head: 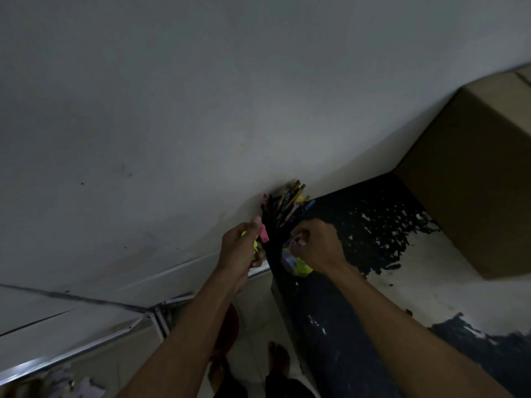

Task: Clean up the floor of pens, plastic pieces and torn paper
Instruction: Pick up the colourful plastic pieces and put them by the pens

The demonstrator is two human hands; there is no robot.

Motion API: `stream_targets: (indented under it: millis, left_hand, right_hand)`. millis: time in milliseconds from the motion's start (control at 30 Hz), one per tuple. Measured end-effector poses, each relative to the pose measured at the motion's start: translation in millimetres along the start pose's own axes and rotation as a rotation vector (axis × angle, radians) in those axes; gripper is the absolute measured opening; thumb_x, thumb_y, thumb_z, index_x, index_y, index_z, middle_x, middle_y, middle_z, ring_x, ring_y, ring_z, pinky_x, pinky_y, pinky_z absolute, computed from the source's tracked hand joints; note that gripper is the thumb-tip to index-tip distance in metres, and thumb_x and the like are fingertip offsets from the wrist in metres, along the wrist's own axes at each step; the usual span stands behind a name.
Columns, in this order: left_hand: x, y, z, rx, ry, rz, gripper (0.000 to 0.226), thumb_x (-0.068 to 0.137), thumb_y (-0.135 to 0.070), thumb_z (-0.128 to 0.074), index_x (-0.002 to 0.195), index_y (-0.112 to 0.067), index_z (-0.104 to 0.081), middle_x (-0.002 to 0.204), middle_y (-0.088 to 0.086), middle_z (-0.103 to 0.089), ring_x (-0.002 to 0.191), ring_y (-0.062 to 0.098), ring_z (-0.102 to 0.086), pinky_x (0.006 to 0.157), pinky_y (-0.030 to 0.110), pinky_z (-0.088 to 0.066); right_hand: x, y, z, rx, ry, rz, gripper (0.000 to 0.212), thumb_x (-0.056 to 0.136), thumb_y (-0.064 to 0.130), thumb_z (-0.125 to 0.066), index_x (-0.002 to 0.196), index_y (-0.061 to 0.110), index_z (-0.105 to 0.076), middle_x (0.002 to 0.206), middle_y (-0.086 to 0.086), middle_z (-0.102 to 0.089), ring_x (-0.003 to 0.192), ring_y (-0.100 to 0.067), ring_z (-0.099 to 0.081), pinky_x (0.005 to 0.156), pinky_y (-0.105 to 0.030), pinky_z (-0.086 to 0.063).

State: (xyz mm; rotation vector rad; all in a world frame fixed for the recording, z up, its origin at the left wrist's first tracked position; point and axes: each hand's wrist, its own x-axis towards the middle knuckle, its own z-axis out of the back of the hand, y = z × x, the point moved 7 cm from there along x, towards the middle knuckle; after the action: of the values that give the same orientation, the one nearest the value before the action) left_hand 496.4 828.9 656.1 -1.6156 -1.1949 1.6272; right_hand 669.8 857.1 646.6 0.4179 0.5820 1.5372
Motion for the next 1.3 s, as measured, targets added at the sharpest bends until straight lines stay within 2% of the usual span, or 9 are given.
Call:
stream_targets:
  millis: [67,267,433,600,700,800,1000,1167,1300]
  left_hand:
    - [1,1,-2,0.016,0.006,-0.004,0.038,0.096,-0.032,-0.055,0.069,-0.005,-0.056,0.074,0.013,-0.054,0.043,0.018,-0.039,0.041,0.017,-0.025]
    - [7,6,-11,0.085,0.014,-0.021,0.034,0.095,-0.032,-0.057,0.072,-0.007,-0.058,0.069,0.014,-0.051,0.040,0.016,-0.040,0.040,0.018,-0.026]
    - [12,12,-39,0.294,0.106,-0.129,0.022,0.094,-0.026,-0.059,0.077,-0.013,-0.063,0.058,-0.007,-0.057,0.046,0.008,-0.048,0.048,0.023,-0.037]
    - [14,17,-88,0.982,0.229,-0.411,0.013,0.094,-0.033,-0.055,0.094,-0.020,-0.058,0.097,0.000,-0.053,0.090,0.021,-0.057,0.068,0.029,-0.037]
    - [14,26,-106,1.399,0.277,-0.425,0.021,0.095,-0.030,-0.051,0.109,-0.015,-0.050,0.123,0.011,-0.045,0.101,0.035,-0.054,0.071,0.036,-0.039]
    - [11,24,-119,1.581,0.285,-0.436,0.031,0.093,-0.027,-0.053,0.120,-0.013,-0.047,0.137,0.015,-0.038,0.105,0.037,-0.054,0.070,0.036,-0.036]
    - [8,23,-128,1.591,0.266,-0.443,0.034,0.093,-0.020,-0.054,0.123,-0.010,-0.045,0.137,0.018,-0.037,0.103,0.036,-0.055,0.069,0.037,-0.038]
    - [16,32,-118,1.434,0.341,-0.404,0.037,0.088,-0.014,-0.061,0.117,-0.011,-0.038,0.133,0.020,-0.033,0.094,0.036,-0.055,0.068,0.037,-0.043]
    - [20,31,-114,1.353,0.399,-0.387,0.039,0.086,-0.012,-0.063,0.115,-0.012,-0.038,0.132,0.019,-0.031,0.092,0.032,-0.052,0.068,0.034,-0.042]
  right_hand:
    - [0,1,-3,0.025,-0.029,0.038,0.027,0.068,0.015,-0.080,0.094,0.014,-0.075,0.093,-0.003,-0.070,0.080,-0.010,-0.060,0.062,-0.006,-0.037]
    - [-11,-3,3,0.235,-0.163,0.112,0.024,0.066,0.005,-0.077,0.088,0.012,-0.074,0.091,0.000,-0.067,0.081,-0.010,-0.064,0.072,-0.013,-0.050]
    - [-22,-39,20,0.420,-0.326,-0.170,0.023,0.075,0.003,-0.074,0.097,0.007,-0.073,0.088,0.002,-0.068,0.076,-0.002,-0.061,0.066,0.000,-0.044]
    - [-27,-69,7,0.652,-0.286,-0.360,0.021,0.085,0.003,-0.065,0.105,0.007,-0.070,0.094,-0.004,-0.070,0.080,-0.004,-0.063,0.069,-0.007,-0.050]
    - [-30,-77,-3,0.764,-0.270,-0.431,0.017,0.089,0.005,-0.061,0.102,0.012,-0.070,0.096,-0.004,-0.071,0.088,-0.014,-0.066,0.081,-0.028,-0.055]
    - [-30,-79,-6,0.834,-0.258,-0.452,0.014,0.091,0.007,-0.060,0.098,0.016,-0.069,0.093,-0.001,-0.070,0.087,-0.014,-0.065,0.083,-0.033,-0.054]
    - [-31,-85,-11,0.915,-0.247,-0.479,0.016,0.094,0.009,-0.058,0.104,0.008,-0.070,0.096,-0.007,-0.071,0.089,-0.016,-0.066,0.083,-0.034,-0.054]
    - [-29,-84,-12,0.918,-0.237,-0.457,0.016,0.094,0.007,-0.056,0.104,0.008,-0.068,0.091,0.003,-0.068,0.081,-0.003,-0.062,0.069,-0.010,-0.051]
    - [-27,-84,-18,0.945,-0.229,-0.468,0.015,0.094,0.005,-0.057,0.103,0.010,-0.068,0.093,-0.002,-0.069,0.083,-0.008,-0.063,0.068,-0.013,-0.051]
